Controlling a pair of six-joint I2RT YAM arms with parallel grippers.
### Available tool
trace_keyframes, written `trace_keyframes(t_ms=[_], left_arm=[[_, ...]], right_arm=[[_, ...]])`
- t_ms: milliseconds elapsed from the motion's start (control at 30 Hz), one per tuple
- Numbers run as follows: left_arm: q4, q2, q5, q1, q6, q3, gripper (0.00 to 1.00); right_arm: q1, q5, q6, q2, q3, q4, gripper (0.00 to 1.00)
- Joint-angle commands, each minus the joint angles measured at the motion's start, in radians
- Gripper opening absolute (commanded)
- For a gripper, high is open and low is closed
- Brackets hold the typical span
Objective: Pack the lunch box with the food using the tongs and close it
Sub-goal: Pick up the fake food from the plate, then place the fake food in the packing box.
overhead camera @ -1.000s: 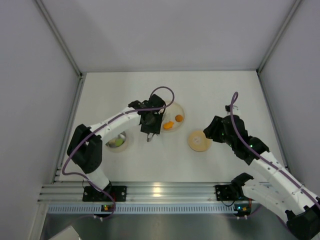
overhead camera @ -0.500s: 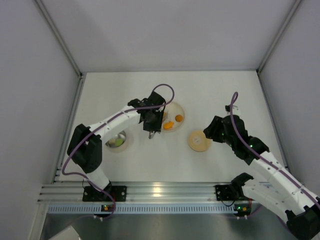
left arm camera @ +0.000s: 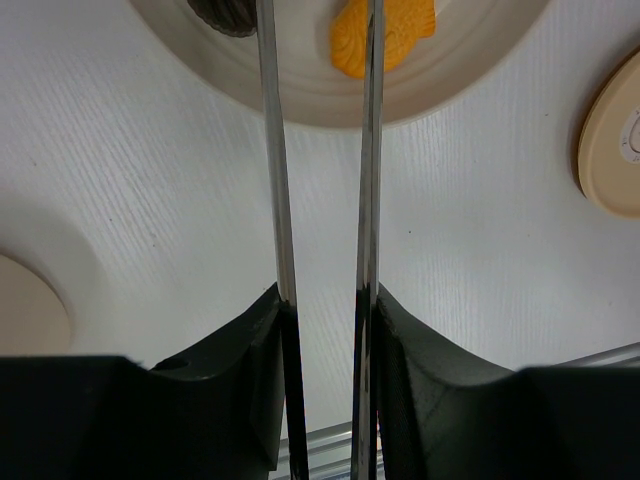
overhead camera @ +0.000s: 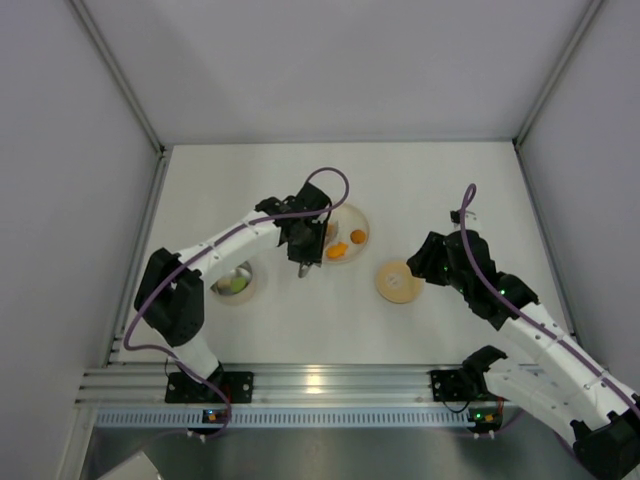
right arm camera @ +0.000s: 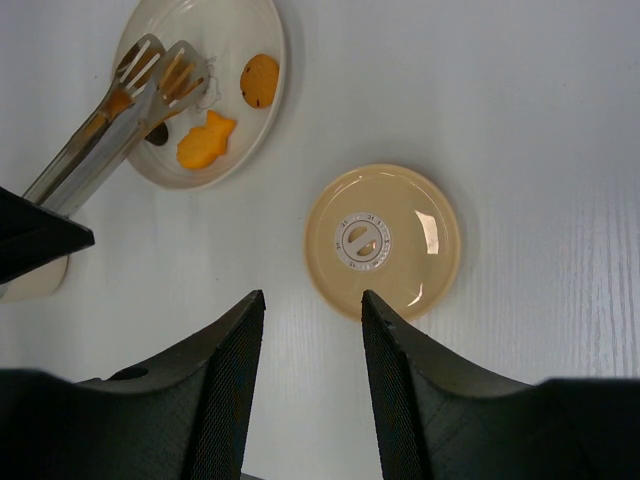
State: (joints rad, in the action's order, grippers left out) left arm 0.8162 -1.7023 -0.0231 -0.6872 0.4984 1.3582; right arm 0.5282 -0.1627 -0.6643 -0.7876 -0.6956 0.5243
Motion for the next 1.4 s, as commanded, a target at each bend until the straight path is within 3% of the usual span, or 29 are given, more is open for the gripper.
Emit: trace_keyframes(t_ms=[0,400,933,1100,1367], left_arm=[[0.006,0.081,-0.012,0.003,-0.003,0.038,0.38],[0.101,0.283,-0.046,0.003,0.002,-0.025,0.38],[0.438,0.867,-0.193,0.003,0.116,-0.303,0.41],[0.541,0.973,-0.231,0.003,0.175,-0.341,0.41],[0.574,1.029,-0.248,0.003,0.224,-0.386,0.45]], right_arm=[[0.019,-0.005,0.011,0.007,-0.03,0.005,0.44],[0.019,-0.003,0.009,-0.002,-0.03,0.0,0.44],[0.019,0.012,0.015,-0.029,-0.028,-0.035,0.43],[0.019,0.017,0.015,-0.032,-0.028,-0.04,0.43],[0.019,0.023,0.011,-0.042,-0.025,-0.053,0.44]])
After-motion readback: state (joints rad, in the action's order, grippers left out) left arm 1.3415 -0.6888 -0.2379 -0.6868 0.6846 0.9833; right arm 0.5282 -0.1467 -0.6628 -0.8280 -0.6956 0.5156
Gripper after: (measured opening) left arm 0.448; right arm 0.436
